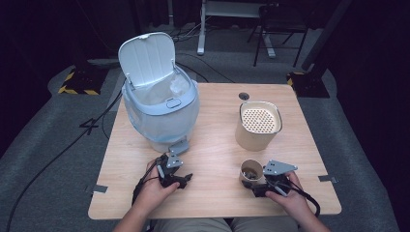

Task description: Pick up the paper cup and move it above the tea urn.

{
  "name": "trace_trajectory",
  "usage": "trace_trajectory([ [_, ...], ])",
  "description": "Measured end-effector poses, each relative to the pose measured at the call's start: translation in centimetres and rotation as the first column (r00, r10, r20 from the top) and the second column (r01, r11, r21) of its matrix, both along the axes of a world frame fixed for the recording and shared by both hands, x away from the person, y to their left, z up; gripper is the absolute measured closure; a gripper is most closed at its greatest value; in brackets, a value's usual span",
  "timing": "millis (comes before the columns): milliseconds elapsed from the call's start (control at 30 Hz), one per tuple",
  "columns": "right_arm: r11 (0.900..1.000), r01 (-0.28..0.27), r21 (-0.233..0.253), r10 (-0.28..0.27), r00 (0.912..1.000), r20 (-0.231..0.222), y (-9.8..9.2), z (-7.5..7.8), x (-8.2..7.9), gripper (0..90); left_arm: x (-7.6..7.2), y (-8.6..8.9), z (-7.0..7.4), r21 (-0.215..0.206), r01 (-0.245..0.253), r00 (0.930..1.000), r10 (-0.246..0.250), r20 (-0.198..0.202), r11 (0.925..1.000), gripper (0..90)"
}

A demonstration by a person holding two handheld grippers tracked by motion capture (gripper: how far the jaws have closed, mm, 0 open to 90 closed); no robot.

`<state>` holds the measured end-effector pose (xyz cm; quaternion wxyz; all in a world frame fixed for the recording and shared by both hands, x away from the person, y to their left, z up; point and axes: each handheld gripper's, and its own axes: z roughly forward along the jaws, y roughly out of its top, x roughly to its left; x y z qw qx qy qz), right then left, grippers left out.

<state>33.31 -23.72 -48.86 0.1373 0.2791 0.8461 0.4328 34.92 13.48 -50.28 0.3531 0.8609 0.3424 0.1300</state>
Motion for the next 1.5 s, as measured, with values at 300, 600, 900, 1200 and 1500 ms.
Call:
trace_trajectory([
  [300,0.998,-0.016,0.061,0.013,0.9989,0.046,-0.9,2.2,0.3,28.9,0.3,0.0,0.0,0.000,0.018,0.9998,-0.018,-0.003,0.9998,23.3],
  [600,0.998,0.006,0.068,-0.014,0.9928,0.119,-2.5,5.9,1.5,29.1,0.4,0.0,0.0,-0.001,0.014,0.9999,-0.014,-0.005,0.9999,23.3],
  [900,0.999,0.038,0.013,-0.040,0.9840,0.174,-3.1,9.5,3.3,29.1,0.4,0.0,0.0,0.000,0.014,0.9999,-0.014,-0.002,0.9999,23.4],
  [1200,0.998,0.058,0.035,-0.063,0.9872,0.147,-3.4,12.0,5.3,29.2,0.4,0.0,0.0,-0.001,0.016,0.9999,-0.016,0.000,0.9999,23.3],
  [1500,0.996,0.060,0.071,-0.068,0.9901,0.123,-4.4,14.3,7.9,29.3,0.6,-0.1,0.0,-0.001,0.022,0.9998,-0.022,-0.003,0.9998,23.0],
])
